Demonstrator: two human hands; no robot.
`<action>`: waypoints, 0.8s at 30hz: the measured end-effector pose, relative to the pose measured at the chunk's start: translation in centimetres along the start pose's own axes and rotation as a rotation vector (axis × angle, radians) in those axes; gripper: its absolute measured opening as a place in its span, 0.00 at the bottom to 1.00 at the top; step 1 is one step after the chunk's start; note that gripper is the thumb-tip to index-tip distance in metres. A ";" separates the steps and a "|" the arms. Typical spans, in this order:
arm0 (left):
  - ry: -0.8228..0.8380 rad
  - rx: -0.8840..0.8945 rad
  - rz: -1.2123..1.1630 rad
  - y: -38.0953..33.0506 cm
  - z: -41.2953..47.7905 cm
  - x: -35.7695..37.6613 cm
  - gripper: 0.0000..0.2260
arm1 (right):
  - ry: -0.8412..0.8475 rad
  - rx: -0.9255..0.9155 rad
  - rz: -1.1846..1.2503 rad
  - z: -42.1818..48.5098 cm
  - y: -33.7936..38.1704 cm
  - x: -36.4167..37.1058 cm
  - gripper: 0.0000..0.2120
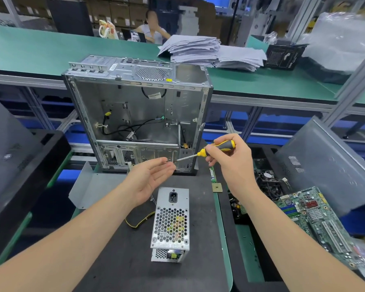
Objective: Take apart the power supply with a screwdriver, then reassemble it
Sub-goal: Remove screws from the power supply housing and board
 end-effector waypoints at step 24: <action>0.126 -0.358 0.406 3.9 -4.7 -3.1 0.06 | 0.192 -0.124 -0.527 -3.5 1.5 3.8 0.12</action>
Point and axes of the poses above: each hand's wrist, its own z-axis towards the middle knuckle, its own x-axis out of the palm, y = z × x, the point moved 5 cm from there along z, towards the middle knuckle, and after that the axes turned 14 degrees about x, right-handed, at the moved point
